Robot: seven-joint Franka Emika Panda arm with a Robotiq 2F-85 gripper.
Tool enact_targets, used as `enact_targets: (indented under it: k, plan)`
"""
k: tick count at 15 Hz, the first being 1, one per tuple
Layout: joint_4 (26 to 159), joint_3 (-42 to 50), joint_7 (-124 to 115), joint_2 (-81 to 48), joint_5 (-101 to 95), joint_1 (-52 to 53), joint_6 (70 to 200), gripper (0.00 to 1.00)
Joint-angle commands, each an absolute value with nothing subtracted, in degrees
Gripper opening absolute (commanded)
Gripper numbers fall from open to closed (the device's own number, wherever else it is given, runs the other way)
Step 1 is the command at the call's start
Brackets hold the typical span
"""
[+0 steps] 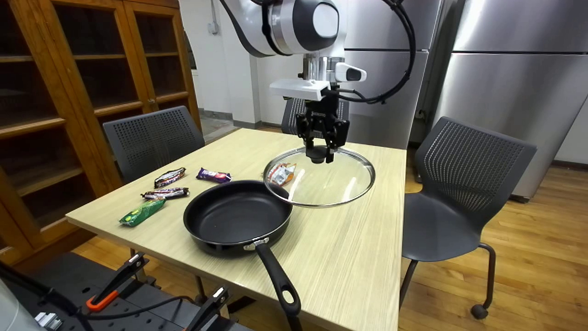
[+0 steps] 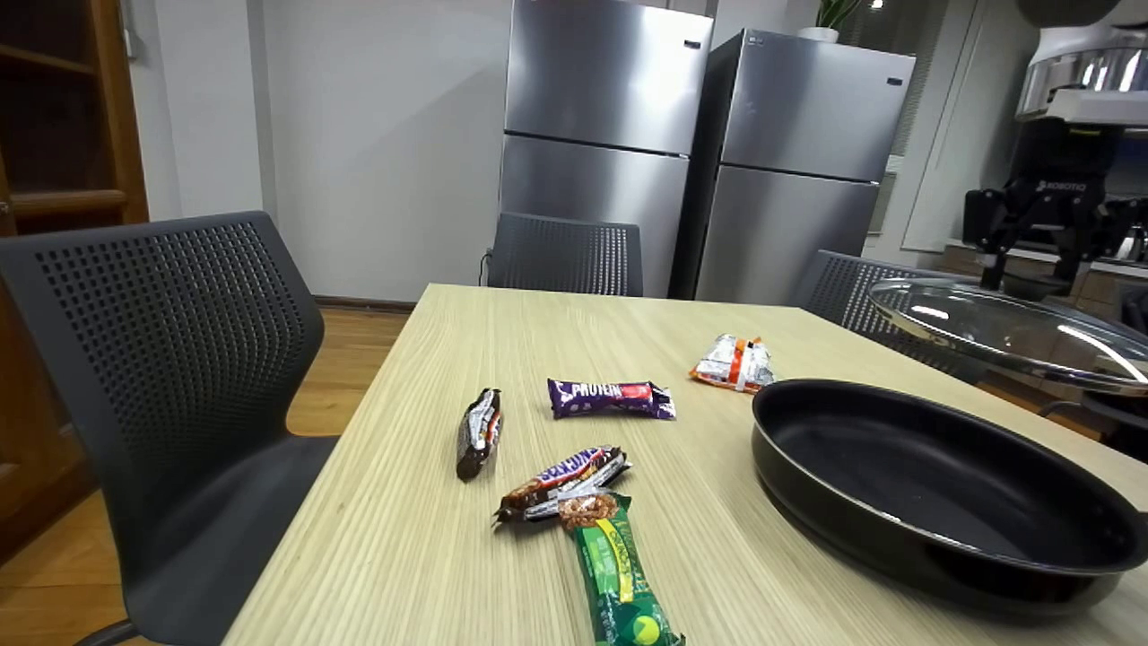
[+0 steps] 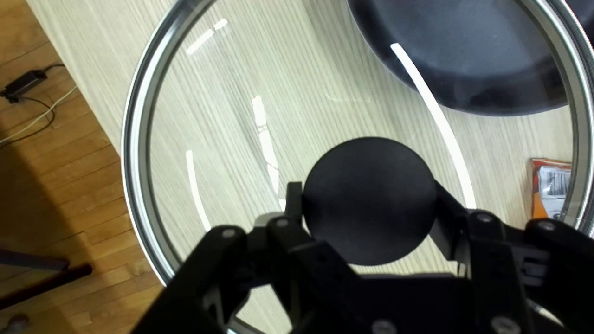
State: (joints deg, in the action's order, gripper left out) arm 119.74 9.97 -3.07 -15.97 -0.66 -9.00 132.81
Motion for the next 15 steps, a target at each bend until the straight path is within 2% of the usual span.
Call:
enact_targets:
  k: [1,15]
  plan:
    - [113.1,10.01,-2.51,-19.33,2.15,-10.87,128.29,0.39]
    - [98.12,10.78,-5.25,-32.93,6.34,-14.77,123.24,0.39]
